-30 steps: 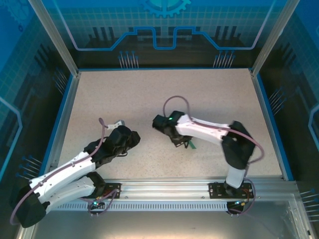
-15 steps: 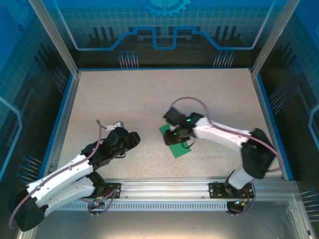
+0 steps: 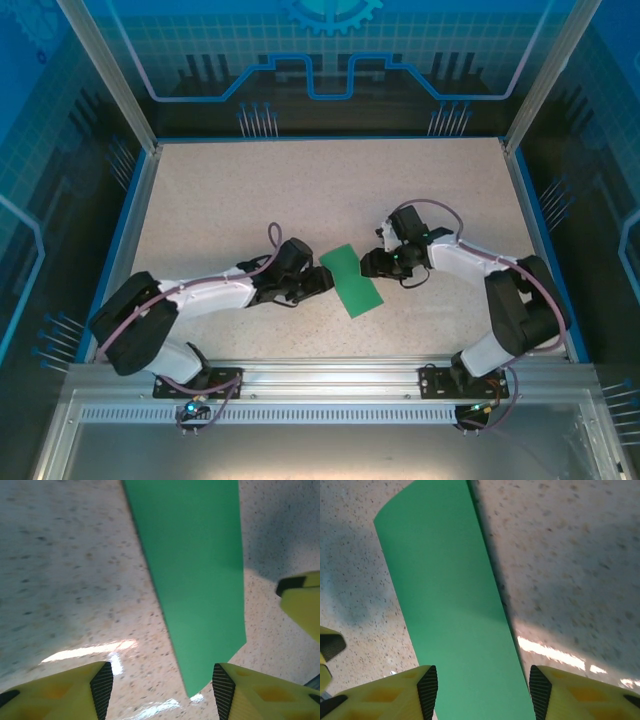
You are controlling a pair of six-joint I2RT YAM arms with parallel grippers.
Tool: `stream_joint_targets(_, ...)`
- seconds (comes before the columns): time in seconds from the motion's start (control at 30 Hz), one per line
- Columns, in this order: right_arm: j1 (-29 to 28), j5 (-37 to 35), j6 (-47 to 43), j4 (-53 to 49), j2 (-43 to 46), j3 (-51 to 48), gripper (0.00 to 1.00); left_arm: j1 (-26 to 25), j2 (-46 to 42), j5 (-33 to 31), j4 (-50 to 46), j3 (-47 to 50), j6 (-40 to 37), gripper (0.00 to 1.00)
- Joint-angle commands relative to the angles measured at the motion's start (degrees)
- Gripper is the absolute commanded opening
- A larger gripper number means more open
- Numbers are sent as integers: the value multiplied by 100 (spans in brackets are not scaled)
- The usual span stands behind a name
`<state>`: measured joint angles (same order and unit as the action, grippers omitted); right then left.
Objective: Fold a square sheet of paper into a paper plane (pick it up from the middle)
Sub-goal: Third fold the triangle at the center of the table.
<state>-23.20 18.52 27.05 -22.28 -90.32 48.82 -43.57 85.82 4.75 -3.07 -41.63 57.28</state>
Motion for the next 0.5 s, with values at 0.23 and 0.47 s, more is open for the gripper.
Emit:
stream_joint_targets(0.23, 88, 625, -366, 286, -715, 343, 54, -73, 784, 200, 390, -486, 374, 60)
stream_joint_targets(0.47, 80, 729, -350, 354, -489, -149, 53, -20, 1018, 105, 504, -552, 447, 59)
